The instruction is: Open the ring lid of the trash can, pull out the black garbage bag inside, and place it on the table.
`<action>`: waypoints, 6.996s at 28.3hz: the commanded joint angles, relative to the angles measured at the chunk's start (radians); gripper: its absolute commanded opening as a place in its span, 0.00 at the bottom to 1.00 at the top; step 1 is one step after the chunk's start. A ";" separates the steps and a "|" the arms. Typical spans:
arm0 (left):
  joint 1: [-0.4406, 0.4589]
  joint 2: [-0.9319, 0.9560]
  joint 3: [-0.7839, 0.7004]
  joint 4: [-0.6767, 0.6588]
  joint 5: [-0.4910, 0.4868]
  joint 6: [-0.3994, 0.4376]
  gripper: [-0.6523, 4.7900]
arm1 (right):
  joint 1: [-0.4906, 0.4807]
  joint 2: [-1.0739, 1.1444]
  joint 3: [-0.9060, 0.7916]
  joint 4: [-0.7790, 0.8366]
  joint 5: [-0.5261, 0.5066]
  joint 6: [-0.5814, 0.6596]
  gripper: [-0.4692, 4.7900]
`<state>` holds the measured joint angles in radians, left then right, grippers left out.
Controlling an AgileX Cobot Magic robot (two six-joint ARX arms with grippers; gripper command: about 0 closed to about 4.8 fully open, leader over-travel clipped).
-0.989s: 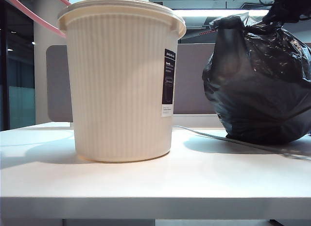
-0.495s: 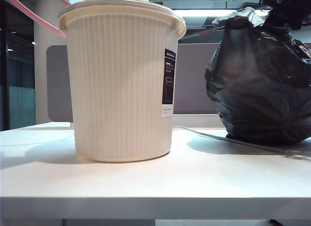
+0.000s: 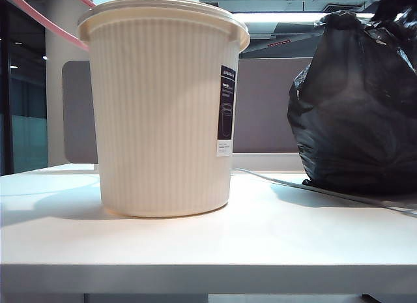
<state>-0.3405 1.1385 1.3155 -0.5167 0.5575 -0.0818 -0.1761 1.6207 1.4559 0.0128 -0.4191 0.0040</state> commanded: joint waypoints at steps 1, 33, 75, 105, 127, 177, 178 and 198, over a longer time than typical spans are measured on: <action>-0.002 -0.004 0.002 0.021 0.007 0.003 0.28 | -0.023 -0.052 0.003 -0.048 -0.002 -0.018 0.61; -0.002 -0.023 0.002 -0.002 0.034 0.003 0.28 | -0.033 -0.243 0.003 -0.396 0.352 -0.111 0.95; -0.002 -0.028 0.002 -0.006 0.075 0.026 0.28 | -0.027 -0.428 0.004 -0.645 0.219 -0.029 0.97; -0.073 -0.245 -0.001 -0.033 0.140 0.093 0.28 | 0.096 -0.903 -0.206 -0.734 -0.039 0.021 0.94; -0.083 -0.772 -0.264 -0.145 -0.158 0.119 0.27 | 0.098 -1.215 -0.676 -0.510 -0.081 0.056 0.82; -0.081 -0.949 -0.901 0.306 -0.362 -0.004 0.15 | 0.183 -1.569 -1.189 -0.172 0.176 0.101 0.09; -0.081 -0.949 -0.918 0.334 -0.360 -0.005 0.15 | 0.183 -1.569 -1.201 -0.148 0.175 0.101 0.09; -0.081 -0.951 -1.191 0.594 -0.363 -0.005 0.15 | 0.184 -1.569 -1.410 0.113 0.150 0.100 0.09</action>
<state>-0.4217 0.1890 0.1284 0.0605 0.1970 -0.0853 0.0059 0.0509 0.0525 0.1040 -0.2653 0.1013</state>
